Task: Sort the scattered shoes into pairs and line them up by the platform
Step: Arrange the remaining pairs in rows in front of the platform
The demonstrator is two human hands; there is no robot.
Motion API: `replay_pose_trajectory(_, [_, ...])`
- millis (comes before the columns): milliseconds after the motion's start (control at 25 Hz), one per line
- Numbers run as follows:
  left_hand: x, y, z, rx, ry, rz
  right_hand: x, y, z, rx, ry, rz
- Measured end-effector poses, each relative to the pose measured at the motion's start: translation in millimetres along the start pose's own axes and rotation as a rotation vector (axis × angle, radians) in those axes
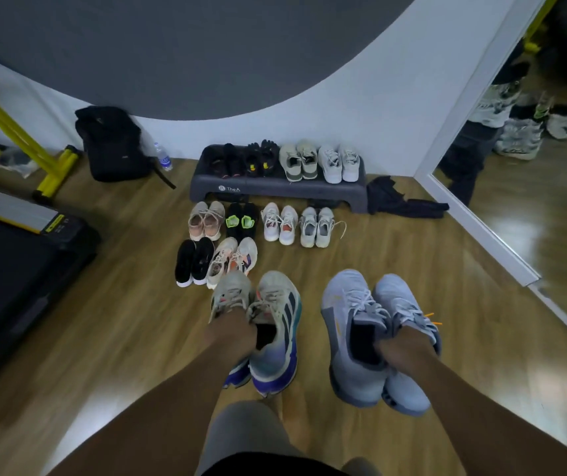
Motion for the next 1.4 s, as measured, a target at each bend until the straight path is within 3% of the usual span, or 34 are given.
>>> replay_pose_trajectory(120, [23,9,63,-0.052,-0.011,0.054,22,-31,35,-0.085,0.055,0.066])
replay_pose_trajectory(280, [39,17,136,-0.080,-0.025,0.114,28,-80,87,-0.088,-0.008,0.067])
replay_pose_trajectory(720, [4,23,293,0.125,-0.191,0.143,3,-161,269,-0.080,-0.109,-0.029])
replay_pose_trajectory(1040, [-71,12,428,0.173,-0.256,0.118,-64,-175,417,-0.126,-0.154,-0.188])
replay_pose_trajectory(1280, [-194,-29,554,0.175,-0.309,0.160,-182,-172,528,-0.172,-0.133,-0.154])
replay_pose_trajectory(1400, [-261,-51,609,0.127,-0.296,0.188,-244,-168,575,-0.167,-0.022,-0.148])
Point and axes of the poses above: each hand's wrist, its own z-axis towards the middle knuckle, its own x-axis out of the back of the hand, y = z × x, the point moved 7 cm from there along z, towards the middle knuckle, and after that the axes turned 8 degrees about -x, right-handed, at the moved point
